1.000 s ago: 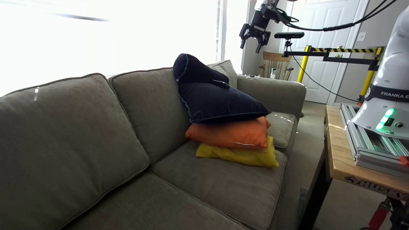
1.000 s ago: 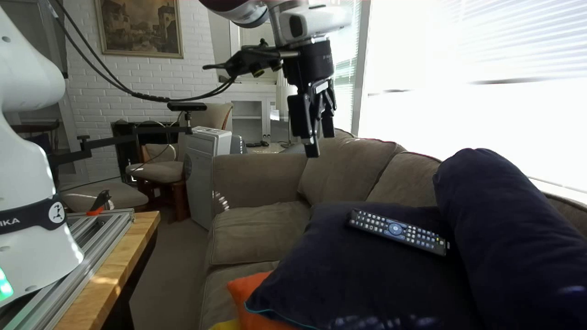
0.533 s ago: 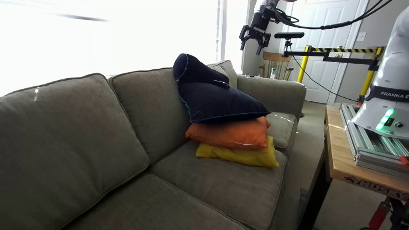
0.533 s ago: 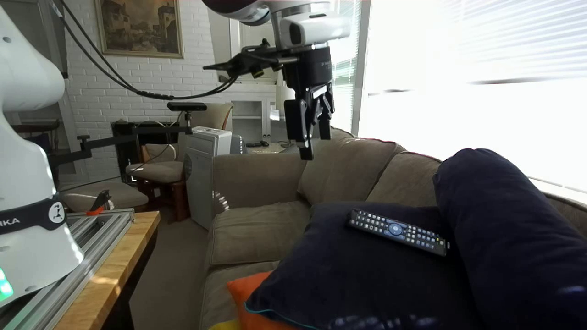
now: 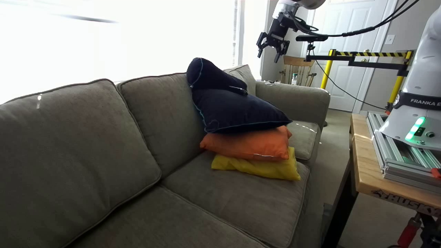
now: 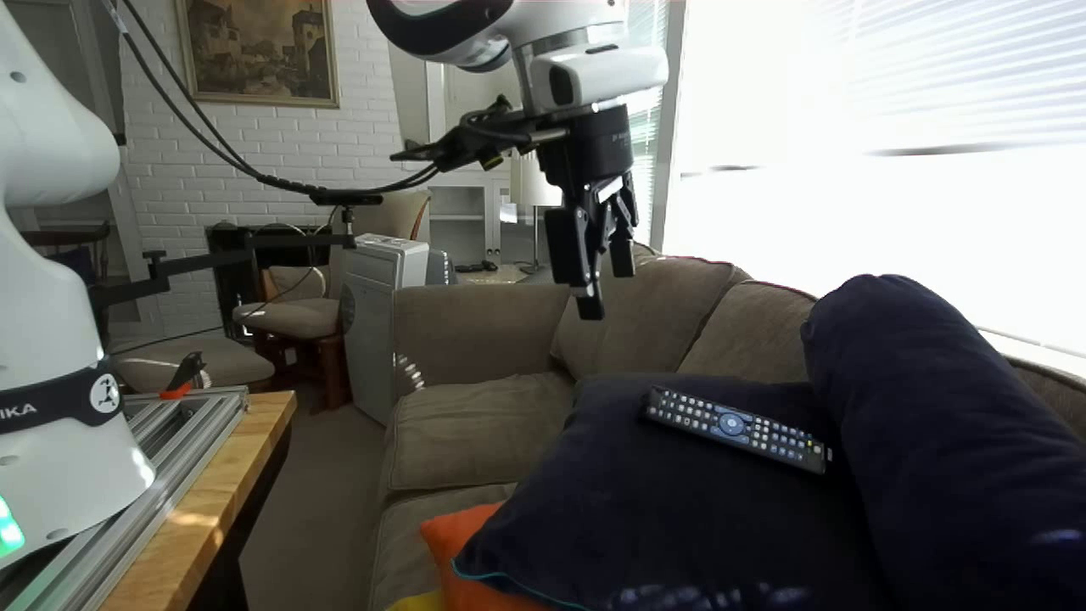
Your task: Remove the black remote from the blue pillow and put it on the sofa
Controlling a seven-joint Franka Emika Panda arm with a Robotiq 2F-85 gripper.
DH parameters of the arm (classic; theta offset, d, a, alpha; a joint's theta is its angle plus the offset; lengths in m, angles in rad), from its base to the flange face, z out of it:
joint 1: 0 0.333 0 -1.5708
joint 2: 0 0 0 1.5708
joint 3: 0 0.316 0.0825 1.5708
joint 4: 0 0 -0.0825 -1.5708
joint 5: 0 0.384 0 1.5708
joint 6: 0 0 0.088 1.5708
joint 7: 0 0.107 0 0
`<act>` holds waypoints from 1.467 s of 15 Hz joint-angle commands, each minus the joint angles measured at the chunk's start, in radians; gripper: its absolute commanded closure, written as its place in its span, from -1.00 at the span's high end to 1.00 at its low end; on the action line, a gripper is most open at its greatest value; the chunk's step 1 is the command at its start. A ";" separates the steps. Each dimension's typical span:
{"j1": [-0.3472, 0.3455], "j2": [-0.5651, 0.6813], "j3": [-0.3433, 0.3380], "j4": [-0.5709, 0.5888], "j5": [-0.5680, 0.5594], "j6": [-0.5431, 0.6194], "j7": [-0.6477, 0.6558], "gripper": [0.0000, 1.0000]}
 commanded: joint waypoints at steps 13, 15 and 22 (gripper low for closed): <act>-0.023 0.341 0.036 0.206 0.262 0.202 -0.405 1.00; -0.032 0.382 0.041 0.249 0.280 0.205 -0.414 1.00; -0.016 0.498 0.029 0.353 0.219 0.276 -0.283 1.00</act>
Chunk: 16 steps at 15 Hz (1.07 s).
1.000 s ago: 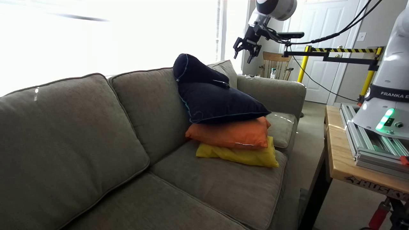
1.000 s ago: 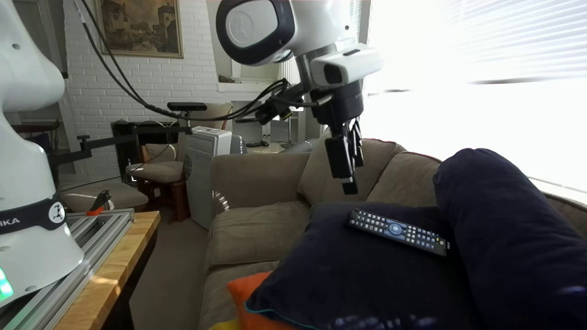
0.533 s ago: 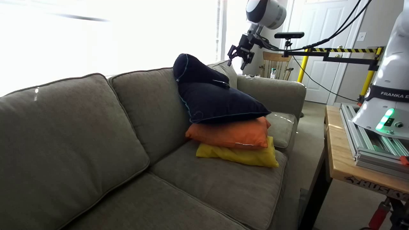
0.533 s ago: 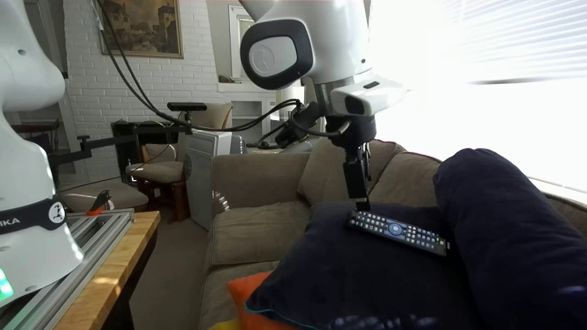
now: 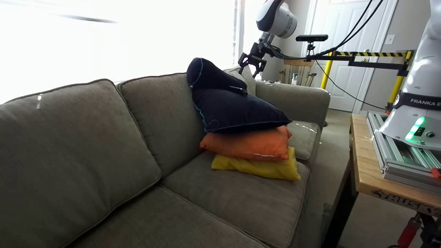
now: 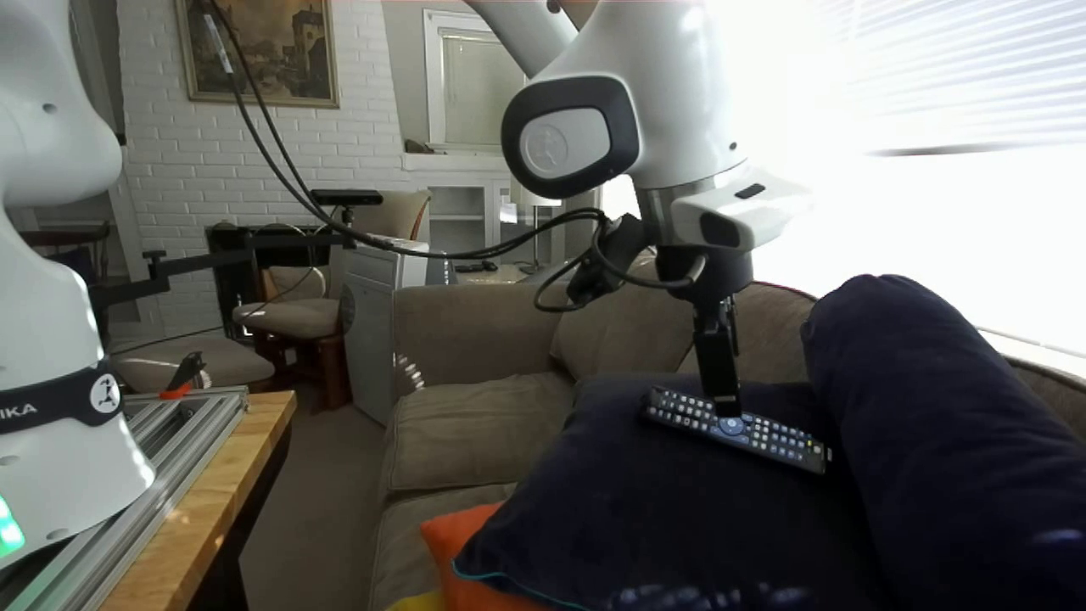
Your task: Remove the black remote from the blue pillow and put it on the sofa
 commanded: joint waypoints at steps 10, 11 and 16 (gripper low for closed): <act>0.044 0.137 -0.012 0.098 -0.031 0.016 0.286 1.00; 0.045 0.142 -0.010 0.101 -0.030 0.015 0.294 1.00; 0.033 0.166 0.021 0.134 -0.021 0.003 0.273 1.00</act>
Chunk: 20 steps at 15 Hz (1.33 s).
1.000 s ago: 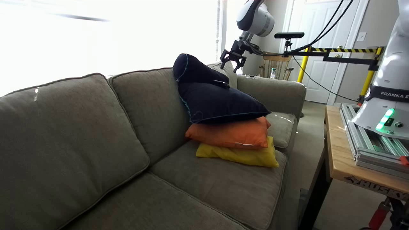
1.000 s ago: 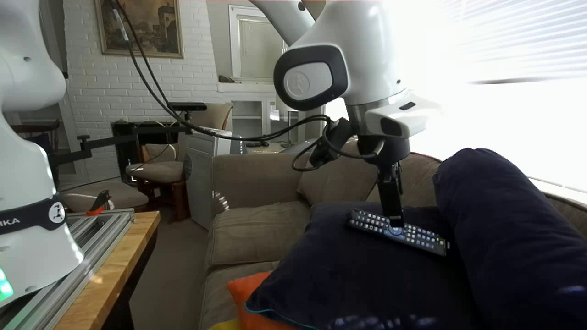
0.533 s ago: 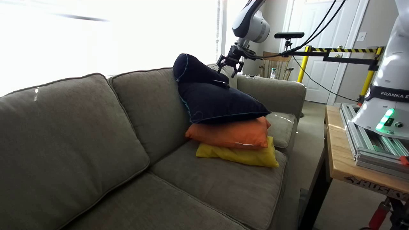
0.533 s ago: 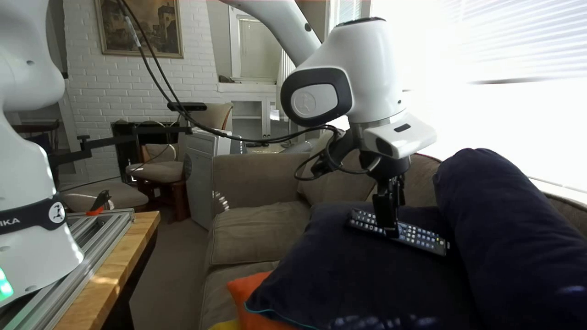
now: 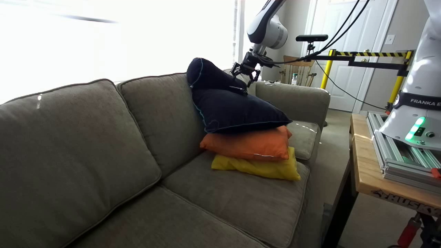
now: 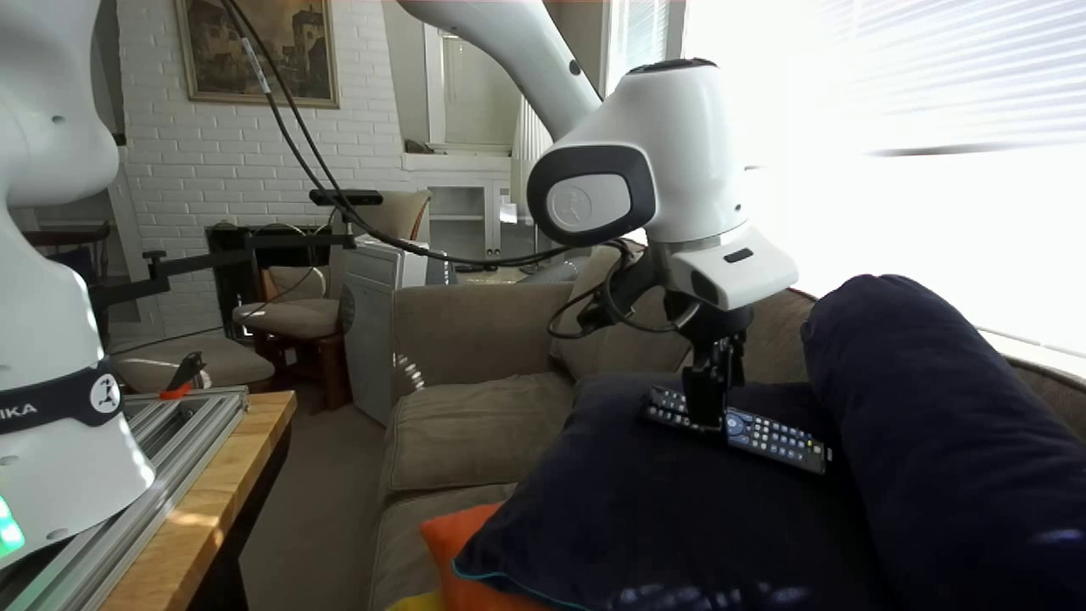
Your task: Remove the black remote from the blue pillow and put it on the sofa
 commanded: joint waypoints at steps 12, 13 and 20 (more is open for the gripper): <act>0.063 0.104 -0.042 0.132 -0.094 -0.103 0.102 1.00; 0.069 0.109 -0.048 0.137 -0.103 -0.108 0.109 1.00; 0.080 0.128 -0.067 0.159 -0.135 -0.141 0.122 0.04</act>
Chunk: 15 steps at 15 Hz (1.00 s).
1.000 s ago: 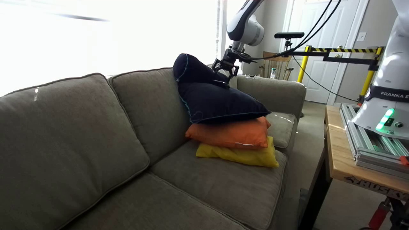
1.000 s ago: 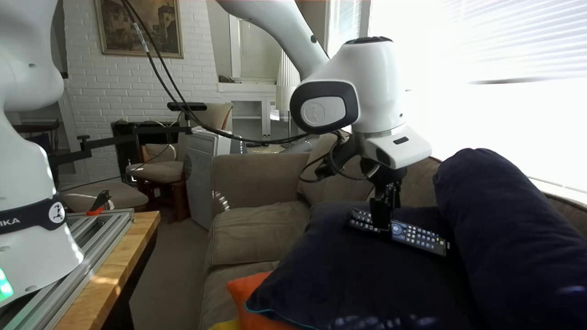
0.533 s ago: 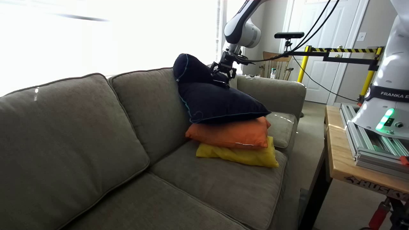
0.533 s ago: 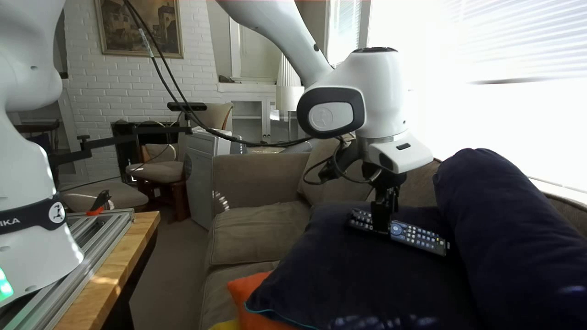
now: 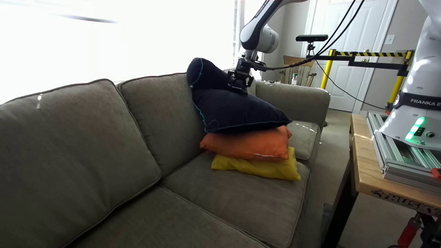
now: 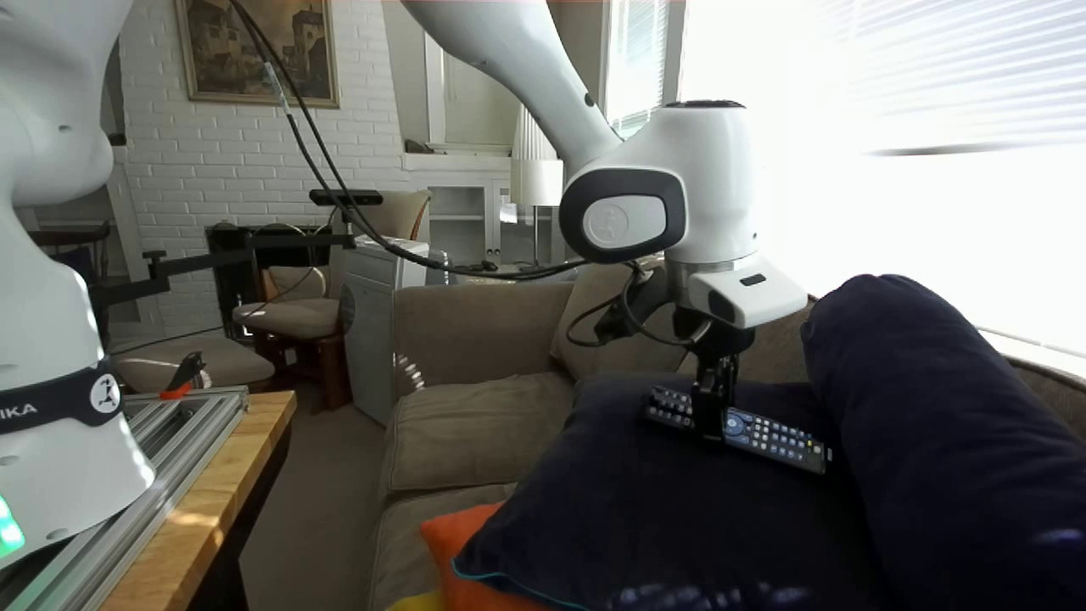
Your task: Remove the black remote from the blue pillow and put it on the sofa
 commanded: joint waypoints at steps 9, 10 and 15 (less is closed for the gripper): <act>-0.003 -0.123 -0.056 -0.061 -0.062 -0.017 0.018 -0.44; -0.010 -0.148 -0.062 -0.083 -0.061 -0.016 0.016 -0.44; -0.040 -0.273 -0.144 -0.219 -0.060 0.017 0.058 -0.44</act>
